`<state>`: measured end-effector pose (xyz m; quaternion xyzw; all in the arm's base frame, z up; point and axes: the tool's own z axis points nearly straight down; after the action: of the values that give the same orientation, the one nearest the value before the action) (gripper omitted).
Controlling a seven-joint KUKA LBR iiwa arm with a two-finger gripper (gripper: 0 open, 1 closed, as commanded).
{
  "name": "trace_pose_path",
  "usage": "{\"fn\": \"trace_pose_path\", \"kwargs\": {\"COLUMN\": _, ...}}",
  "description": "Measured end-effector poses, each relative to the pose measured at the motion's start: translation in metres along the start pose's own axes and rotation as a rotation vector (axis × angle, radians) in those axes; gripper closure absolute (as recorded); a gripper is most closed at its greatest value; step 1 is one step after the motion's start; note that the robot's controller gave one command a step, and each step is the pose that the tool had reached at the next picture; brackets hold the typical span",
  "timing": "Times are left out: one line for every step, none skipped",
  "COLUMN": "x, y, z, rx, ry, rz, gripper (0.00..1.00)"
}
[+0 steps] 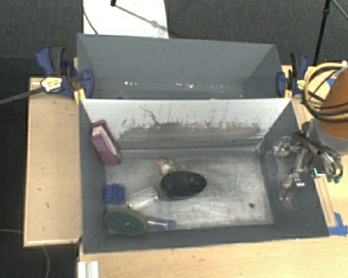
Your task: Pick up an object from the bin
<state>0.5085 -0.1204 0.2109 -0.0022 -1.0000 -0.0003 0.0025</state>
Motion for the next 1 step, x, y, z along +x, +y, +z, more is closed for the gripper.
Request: {"fn": "trace_pose_path", "kwargs": {"x": -0.0077, "y": 0.086, "z": 0.0733, "rx": -0.004, "ry": -0.001, "rz": 0.092, "gripper": 0.0}}
